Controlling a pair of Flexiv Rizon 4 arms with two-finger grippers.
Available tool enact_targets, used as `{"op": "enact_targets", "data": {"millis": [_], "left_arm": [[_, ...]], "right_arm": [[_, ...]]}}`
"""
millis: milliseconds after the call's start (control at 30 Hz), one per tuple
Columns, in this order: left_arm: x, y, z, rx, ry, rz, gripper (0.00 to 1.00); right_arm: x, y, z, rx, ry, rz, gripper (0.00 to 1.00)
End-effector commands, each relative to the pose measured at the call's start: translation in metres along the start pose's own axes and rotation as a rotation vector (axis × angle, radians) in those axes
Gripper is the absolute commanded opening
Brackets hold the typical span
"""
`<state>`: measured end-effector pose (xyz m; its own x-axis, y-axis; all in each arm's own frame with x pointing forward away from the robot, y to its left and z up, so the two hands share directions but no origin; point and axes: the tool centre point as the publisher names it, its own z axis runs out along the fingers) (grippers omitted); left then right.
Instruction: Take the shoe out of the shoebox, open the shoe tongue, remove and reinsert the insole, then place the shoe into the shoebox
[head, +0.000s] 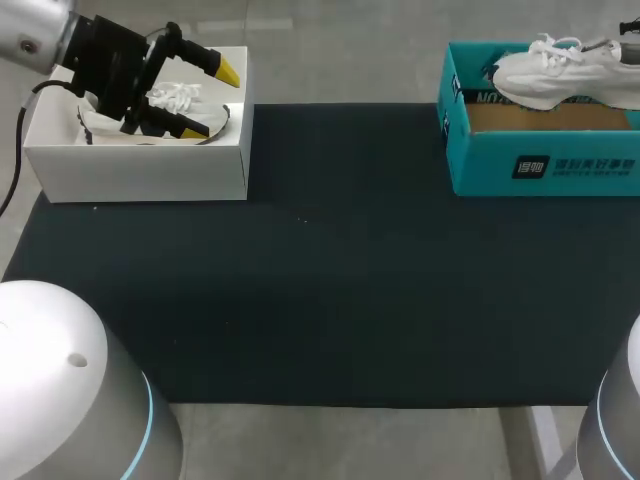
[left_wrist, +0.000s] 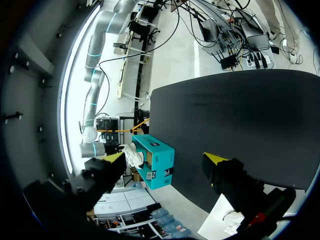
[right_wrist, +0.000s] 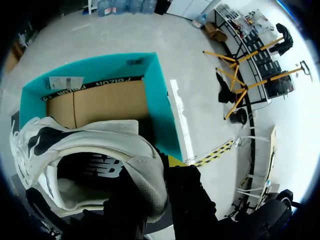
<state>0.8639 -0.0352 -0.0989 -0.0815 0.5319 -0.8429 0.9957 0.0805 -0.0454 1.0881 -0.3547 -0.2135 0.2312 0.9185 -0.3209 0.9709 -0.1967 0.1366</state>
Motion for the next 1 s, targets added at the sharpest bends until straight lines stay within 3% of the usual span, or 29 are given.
{"op": "enact_targets", "data": {"millis": [33,400,1000], "left_arm": [[-0.001,0.0,0.0,0.001,0.005,0.0,1.0],[-0.001,0.0,0.0,0.001,0.005,0.0,1.0],[-0.001,0.0,0.0,0.001,0.005,0.0,1.0]], "right_arm": [[0.004,-0.005,0.013,-0.044,0.016,-0.017,0.0],[0.006,-0.011,0.037,-0.001,-0.002,-0.032,0.0],[0.026,-0.021,0.082,0.023,-0.044,-0.042,0.0]]}}
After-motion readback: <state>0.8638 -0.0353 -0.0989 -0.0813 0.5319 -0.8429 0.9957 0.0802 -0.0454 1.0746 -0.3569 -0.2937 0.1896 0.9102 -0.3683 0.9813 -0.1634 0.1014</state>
